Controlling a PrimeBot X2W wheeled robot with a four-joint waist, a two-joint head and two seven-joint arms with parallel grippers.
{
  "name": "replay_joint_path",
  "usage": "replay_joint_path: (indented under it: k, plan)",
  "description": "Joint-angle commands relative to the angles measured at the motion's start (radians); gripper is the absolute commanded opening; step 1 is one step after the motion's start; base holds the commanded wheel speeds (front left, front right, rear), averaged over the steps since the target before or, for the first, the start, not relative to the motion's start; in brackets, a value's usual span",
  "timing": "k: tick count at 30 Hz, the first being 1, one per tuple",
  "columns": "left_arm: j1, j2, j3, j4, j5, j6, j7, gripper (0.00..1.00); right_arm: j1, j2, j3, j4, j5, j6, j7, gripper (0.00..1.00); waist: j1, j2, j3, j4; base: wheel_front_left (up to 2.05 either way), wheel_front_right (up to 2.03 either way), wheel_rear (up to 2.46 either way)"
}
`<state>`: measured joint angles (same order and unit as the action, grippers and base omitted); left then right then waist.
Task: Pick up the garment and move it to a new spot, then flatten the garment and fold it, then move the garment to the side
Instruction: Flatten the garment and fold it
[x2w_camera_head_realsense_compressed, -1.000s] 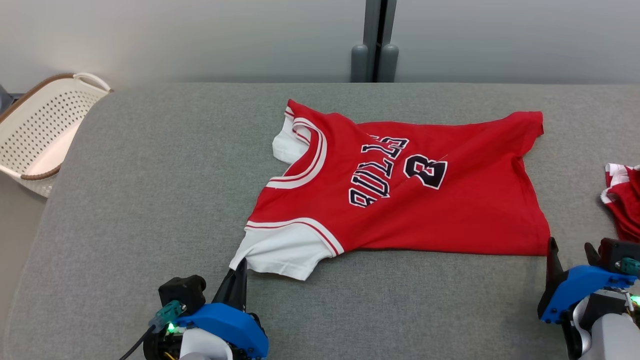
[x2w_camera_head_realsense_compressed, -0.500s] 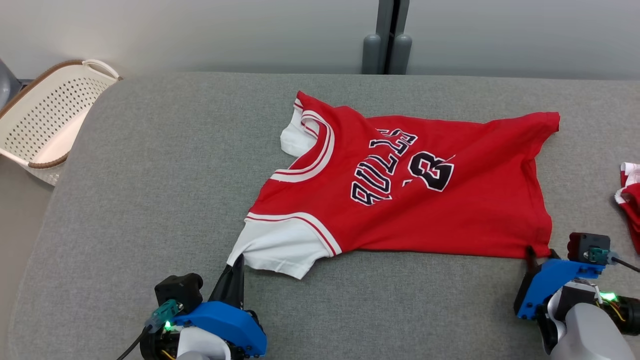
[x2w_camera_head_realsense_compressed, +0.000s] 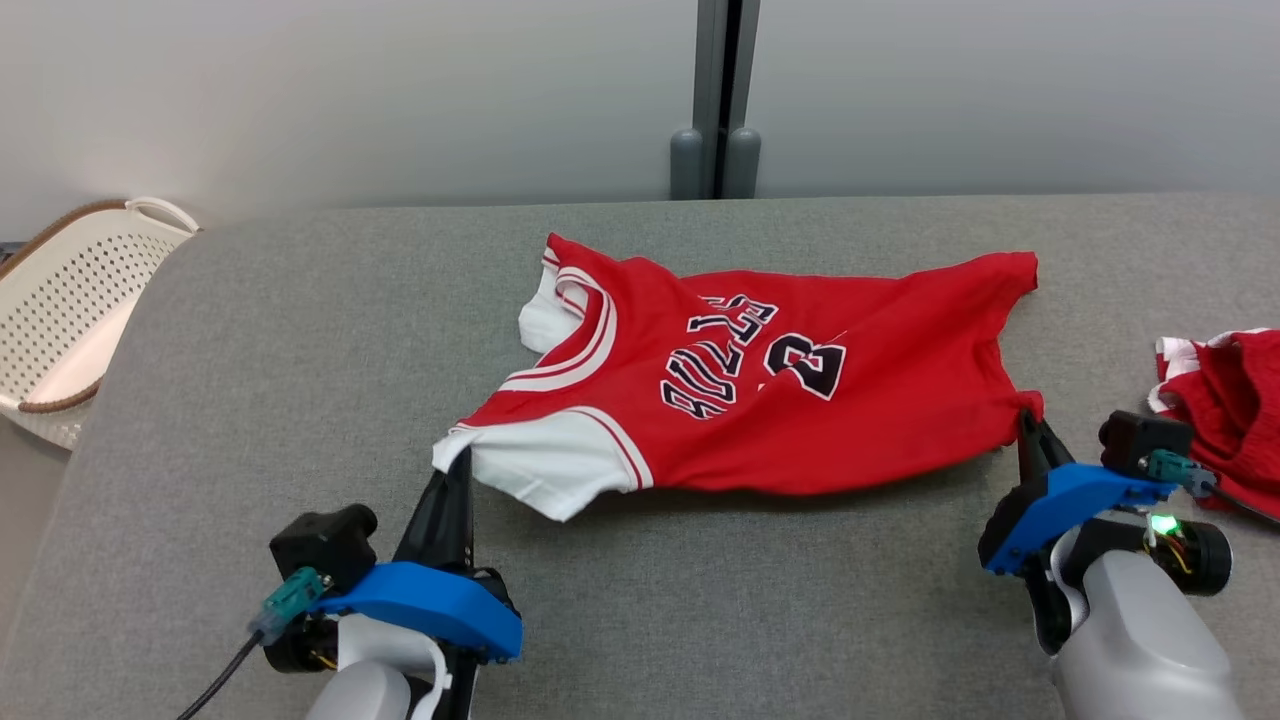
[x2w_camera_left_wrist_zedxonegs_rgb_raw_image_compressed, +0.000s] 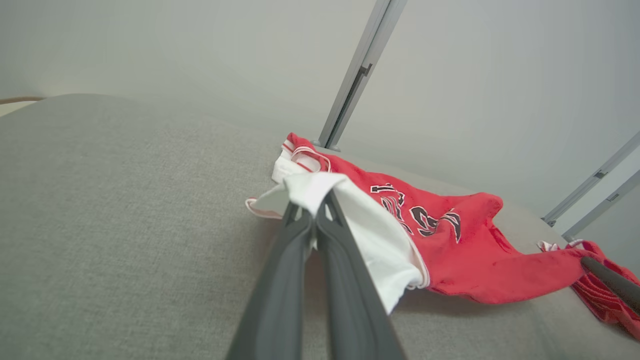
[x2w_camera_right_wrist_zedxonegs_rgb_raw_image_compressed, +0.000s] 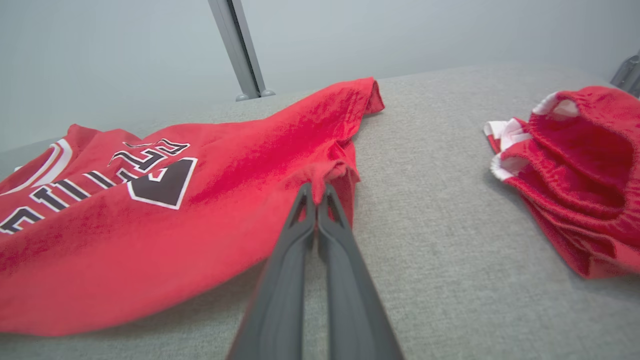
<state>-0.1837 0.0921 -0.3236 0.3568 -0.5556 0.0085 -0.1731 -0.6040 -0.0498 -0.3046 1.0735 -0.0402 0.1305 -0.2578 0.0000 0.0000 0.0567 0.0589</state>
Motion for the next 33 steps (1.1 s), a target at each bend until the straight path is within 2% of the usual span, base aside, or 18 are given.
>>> replay_joint_path:
  k: [1,3,7,11,14,19,23,26,28,33]
  plan:
    - [-0.018,0.006,0.010,-0.015,-0.006,-0.005,-0.009,0.00,-0.013,-0.001,0.015,-0.017,0.021,0.000,-0.007,0.00,0.0000,0.0000,-0.021,-0.018,0.00,0.00,0.00]
    - [-0.028,0.007,0.024,-0.062,-0.028,-0.016,-0.015,0.00,-0.001,-0.002,0.087,-0.096,0.113,0.000,-0.008,0.00,0.0000,0.0000,-0.042,-0.030,0.00,0.00,0.00]
    - [-0.044,-0.002,0.077,-0.190,-0.116,-0.036,0.005,0.00,0.089,-0.010,0.190,-0.338,0.211,0.000,-0.007,0.00,0.0000,0.0000,-0.080,-0.059,0.00,0.00,0.00]
    - [-0.081,0.030,0.117,-0.355,-0.167,-0.029,0.066,0.00,0.157,-0.059,0.250,-0.612,0.284,0.000,0.004,0.00,0.0000,0.0000,-0.104,-0.082,0.00,0.00,0.00]
    - [-0.132,0.066,0.139,-0.491,-0.176,-0.015,0.123,0.00,0.213,-0.089,0.243,-0.835,0.306,0.001,0.056,0.00,0.0000,0.0000,-0.117,-0.096,0.00,0.00,0.00]
    - [-0.239,0.128,0.155,-0.688,-0.164,0.014,0.229,0.00,0.284,-0.112,0.173,-1.201,0.300,0.001,0.179,0.00,0.0000,0.0000,-0.123,-0.113,0.00,0.00,0.00]
    - [-0.334,0.168,0.150,-0.773,-0.149,0.027,0.308,0.00,0.309,-0.117,0.120,-1.428,0.282,0.001,0.271,0.00,0.0000,0.0000,-0.114,-0.123,0.00,0.00,0.00]
    - [-0.396,0.188,0.133,-0.787,-0.135,0.028,0.357,0.00,0.310,-0.111,0.098,-1.534,0.275,0.001,0.330,0.00,0.0000,0.0000,-0.098,-0.128,0.00,0.00,0.00]
    - [-0.424,0.192,0.120,-0.772,-0.134,0.027,0.380,0.00,0.306,-0.105,0.089,-1.563,0.277,0.001,0.362,0.00,0.0000,0.0000,-0.083,-0.129,0.00,0.00,0.00]
    - [-0.505,0.193,0.090,-0.680,-0.119,0.016,0.411,0.00,0.253,-0.078,0.089,-1.488,0.342,0.001,0.419,0.00,0.0000,0.0000,-0.002,-0.129,0.00,0.00,0.00]
